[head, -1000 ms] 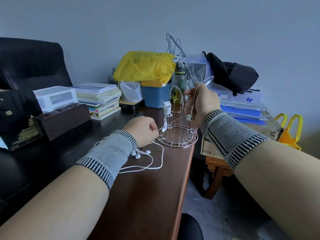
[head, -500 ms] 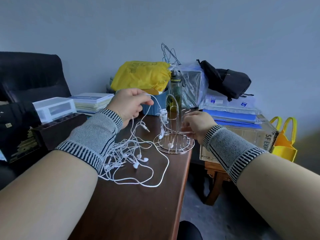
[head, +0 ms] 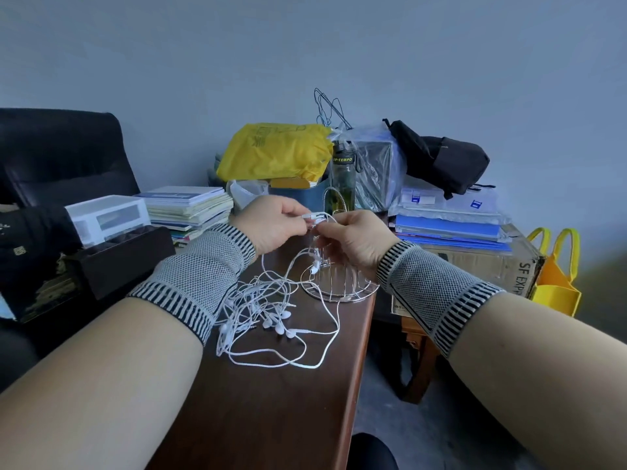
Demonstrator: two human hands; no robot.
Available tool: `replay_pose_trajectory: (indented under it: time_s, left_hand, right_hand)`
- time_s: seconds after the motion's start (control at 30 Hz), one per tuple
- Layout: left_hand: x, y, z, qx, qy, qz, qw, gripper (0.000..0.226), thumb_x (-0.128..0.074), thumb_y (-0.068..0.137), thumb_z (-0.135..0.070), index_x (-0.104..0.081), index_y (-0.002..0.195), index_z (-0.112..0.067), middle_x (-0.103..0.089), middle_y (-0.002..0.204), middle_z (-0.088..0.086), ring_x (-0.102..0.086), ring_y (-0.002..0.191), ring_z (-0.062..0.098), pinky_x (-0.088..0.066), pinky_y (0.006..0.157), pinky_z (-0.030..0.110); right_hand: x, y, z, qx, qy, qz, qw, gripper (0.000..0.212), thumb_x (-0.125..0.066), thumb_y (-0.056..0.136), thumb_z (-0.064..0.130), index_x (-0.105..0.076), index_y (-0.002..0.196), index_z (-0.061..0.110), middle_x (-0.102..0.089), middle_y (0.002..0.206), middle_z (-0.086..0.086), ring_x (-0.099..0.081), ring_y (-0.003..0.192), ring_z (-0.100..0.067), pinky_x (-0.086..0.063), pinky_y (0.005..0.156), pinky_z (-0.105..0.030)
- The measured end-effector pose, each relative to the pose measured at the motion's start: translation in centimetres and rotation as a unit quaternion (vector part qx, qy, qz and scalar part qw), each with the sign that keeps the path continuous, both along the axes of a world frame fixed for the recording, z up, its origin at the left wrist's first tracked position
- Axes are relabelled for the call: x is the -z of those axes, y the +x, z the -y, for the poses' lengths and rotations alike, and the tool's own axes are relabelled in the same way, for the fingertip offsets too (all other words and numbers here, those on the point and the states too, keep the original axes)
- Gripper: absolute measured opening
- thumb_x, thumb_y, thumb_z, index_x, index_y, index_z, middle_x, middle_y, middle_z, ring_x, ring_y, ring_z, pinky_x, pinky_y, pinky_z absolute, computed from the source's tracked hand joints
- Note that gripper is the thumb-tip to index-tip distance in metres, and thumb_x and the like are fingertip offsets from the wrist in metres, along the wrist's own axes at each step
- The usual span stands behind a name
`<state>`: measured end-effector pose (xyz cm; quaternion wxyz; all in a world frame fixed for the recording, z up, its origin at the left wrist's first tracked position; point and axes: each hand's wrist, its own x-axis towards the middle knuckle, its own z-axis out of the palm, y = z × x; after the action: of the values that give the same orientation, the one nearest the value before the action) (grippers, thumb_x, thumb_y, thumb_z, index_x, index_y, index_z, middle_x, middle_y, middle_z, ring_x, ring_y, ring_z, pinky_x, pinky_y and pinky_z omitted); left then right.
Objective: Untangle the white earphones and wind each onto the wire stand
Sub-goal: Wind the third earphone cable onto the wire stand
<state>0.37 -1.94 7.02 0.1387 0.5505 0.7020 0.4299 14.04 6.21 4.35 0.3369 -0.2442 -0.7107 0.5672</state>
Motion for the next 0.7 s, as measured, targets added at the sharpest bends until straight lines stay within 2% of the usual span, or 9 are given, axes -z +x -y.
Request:
replay_pose_trajectory:
  time_s: [0.07,0.1,0.13,0.23,0.4,0.47,0.53,0.63,0.7]
  left_hand:
    - [0.5,-0.4,-0.1,-0.01,-0.052,-0.064,0.997,0.028,-0.064,0.081,-0.008,-0.069,0.087,-0.036,-0.074,0.092,-0.005,-0.068,0.086,0.018,-0.055,0.08,0.033]
    - [0.8,-0.5,-0.1,-0.003,-0.078,-0.082,0.994,0.028,-0.065,0.082,-0.009,-0.069,0.089,-0.036,-0.074,0.098,-0.003,-0.068,0.096,0.02,-0.054,0.091,0.036]
    - [0.9,-0.4,0.0,0.004,-0.1,-0.096,0.99,0.026,-0.066,0.082,-0.011,-0.071,0.094,-0.033,-0.073,0.098,-0.004,-0.068,0.098,0.019,-0.053,0.093,0.034]
    - [1.2,0.1,0.0,-0.002,-0.109,-0.131,0.985,0.017,-0.071,0.084,-0.019,-0.074,0.1,-0.024,-0.068,0.086,-0.013,-0.066,0.085,0.011,-0.051,0.074,0.021]
    - [1.2,-0.1,0.1,-0.034,-0.06,-0.112,0.991,0.002,-0.074,0.082,-0.022,-0.075,0.084,-0.023,-0.059,0.068,-0.019,-0.051,0.064,0.0,-0.035,0.055,0.015]
    - [1.3,-0.2,0.1,-0.042,-0.053,-0.112,0.991,0.004,-0.073,0.082,-0.022,-0.076,0.081,-0.02,-0.054,0.06,-0.021,-0.048,0.06,0.0,-0.032,0.053,0.016]
    - [1.3,-0.5,0.1,-0.049,-0.044,-0.111,0.992,0.009,-0.071,0.084,-0.021,-0.077,0.081,-0.017,-0.059,0.062,-0.021,-0.049,0.06,-0.001,-0.033,0.055,0.018]
    - [1.4,-1.0,0.1,-0.063,-0.029,-0.081,0.994,0.014,-0.066,0.088,-0.021,-0.076,0.082,-0.014,-0.07,0.079,-0.013,-0.051,0.064,0.0,-0.04,0.064,0.022]
    - [1.4,-1.3,0.1,-0.087,-0.031,-0.086,0.992,0.014,-0.065,0.088,-0.02,-0.076,0.081,-0.013,-0.07,0.076,-0.007,-0.053,0.065,0.007,-0.042,0.064,0.023]
  right_hand:
    - [0.1,0.1,-0.3,0.017,0.004,-0.007,1.0,0.02,-0.058,0.093,0.008,-0.065,0.074,0.004,-0.064,0.06,-0.006,-0.049,0.046,-0.015,-0.039,0.05,-0.026]
    - [0.0,0.1,-0.4,0.023,0.005,-0.01,1.0,0.02,-0.058,0.092,0.008,-0.065,0.073,0.005,-0.064,0.061,-0.006,-0.048,0.046,-0.015,-0.039,0.05,-0.027]
    - [0.0,0.1,-0.5,0.028,0.004,-0.014,1.0,0.02,-0.059,0.092,0.008,-0.065,0.073,0.006,-0.064,0.062,-0.007,-0.047,0.047,-0.016,-0.038,0.05,-0.027]
    - [-0.1,0.0,-0.7,0.038,0.003,-0.016,0.999,0.02,-0.06,0.091,0.011,-0.066,0.072,0.007,-0.064,0.065,-0.008,-0.048,0.05,-0.018,-0.04,0.05,-0.027]
    - [0.5,-0.1,-1.3,0.055,0.052,0.042,0.996,0.019,-0.067,0.088,0.016,-0.068,0.07,0.009,-0.064,0.067,-0.01,-0.043,0.047,-0.014,-0.037,0.047,-0.027]
    - [0.8,-0.1,-1.4,0.072,0.088,0.082,0.99,0.015,-0.07,0.084,0.017,-0.071,0.072,0.008,-0.064,0.065,-0.006,-0.047,0.052,-0.016,-0.043,0.05,-0.031]
    - [1.0,-0.1,-1.3,0.089,0.118,0.102,0.984,0.012,-0.07,0.083,0.017,-0.071,0.077,0.006,-0.065,0.067,-0.005,-0.052,0.059,-0.018,-0.05,0.06,-0.036]
    - [0.9,0.2,-1.1,0.119,0.177,0.158,0.964,0.014,-0.068,0.084,0.018,-0.067,0.071,0.012,-0.058,0.061,0.0,-0.049,0.053,-0.013,-0.045,0.055,-0.026]
    - [0.8,0.4,-1.1,0.142,0.202,0.18,0.952,0.015,-0.065,0.085,0.018,-0.066,0.071,0.015,-0.055,0.057,0.003,-0.046,0.049,-0.01,-0.04,0.051,-0.022]
